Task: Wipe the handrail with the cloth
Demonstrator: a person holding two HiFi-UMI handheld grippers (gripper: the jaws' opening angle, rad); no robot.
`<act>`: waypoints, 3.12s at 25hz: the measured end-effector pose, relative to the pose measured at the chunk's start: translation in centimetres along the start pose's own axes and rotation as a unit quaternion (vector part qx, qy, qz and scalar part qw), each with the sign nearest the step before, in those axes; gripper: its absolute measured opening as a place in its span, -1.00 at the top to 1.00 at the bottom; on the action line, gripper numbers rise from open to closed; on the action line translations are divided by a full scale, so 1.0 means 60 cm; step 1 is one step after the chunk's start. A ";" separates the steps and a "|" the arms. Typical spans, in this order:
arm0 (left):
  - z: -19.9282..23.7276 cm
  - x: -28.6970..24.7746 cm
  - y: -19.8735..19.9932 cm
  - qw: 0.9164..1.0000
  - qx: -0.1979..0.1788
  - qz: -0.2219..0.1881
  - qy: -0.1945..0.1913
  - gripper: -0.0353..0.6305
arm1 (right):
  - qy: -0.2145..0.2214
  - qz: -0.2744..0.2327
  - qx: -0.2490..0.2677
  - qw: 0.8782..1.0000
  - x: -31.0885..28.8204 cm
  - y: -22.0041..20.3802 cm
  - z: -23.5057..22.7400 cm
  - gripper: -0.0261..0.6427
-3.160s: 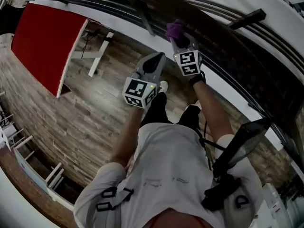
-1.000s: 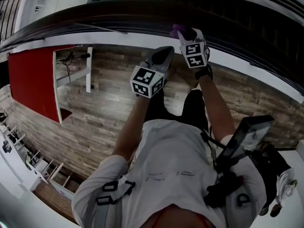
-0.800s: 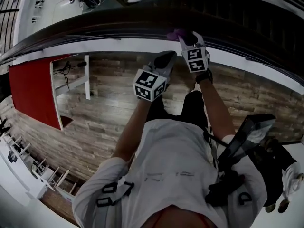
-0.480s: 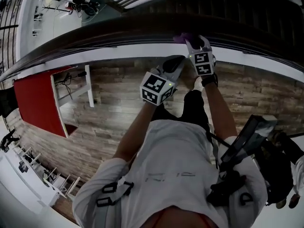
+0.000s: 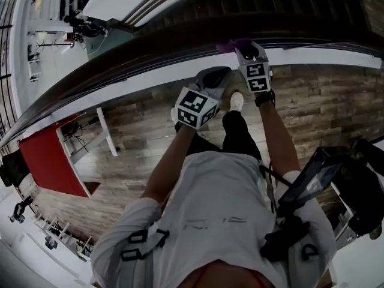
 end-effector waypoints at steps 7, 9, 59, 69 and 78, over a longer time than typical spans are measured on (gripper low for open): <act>-0.053 -0.112 0.004 0.999 -0.010 0.012 -0.032 0.89 | -0.052 0.008 -0.008 0.999 0.043 -0.050 -0.166 0.60; -0.068 -0.141 0.004 0.999 -0.013 0.016 -0.041 0.89 | -0.062 0.009 -0.013 0.998 0.054 -0.061 -0.200 0.60; 0.252 0.372 -0.051 0.965 0.034 -0.080 0.247 0.89 | 0.108 -0.084 0.075 0.988 -0.013 0.111 0.281 0.62; 0.412 0.723 -0.168 0.913 0.103 -0.112 0.380 0.89 | 0.335 -0.087 0.173 0.922 -0.159 0.214 0.830 0.62; 0.503 0.889 -0.229 0.887 0.137 -0.127 0.422 0.89 | 0.394 -0.034 0.192 0.898 -0.286 0.260 1.117 0.62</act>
Point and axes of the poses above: the fingertips, and each gripper's own axes: x backward along the fingers, z to its left, y out of its top, the point moved 1 cm from there along x, backward along the fingers
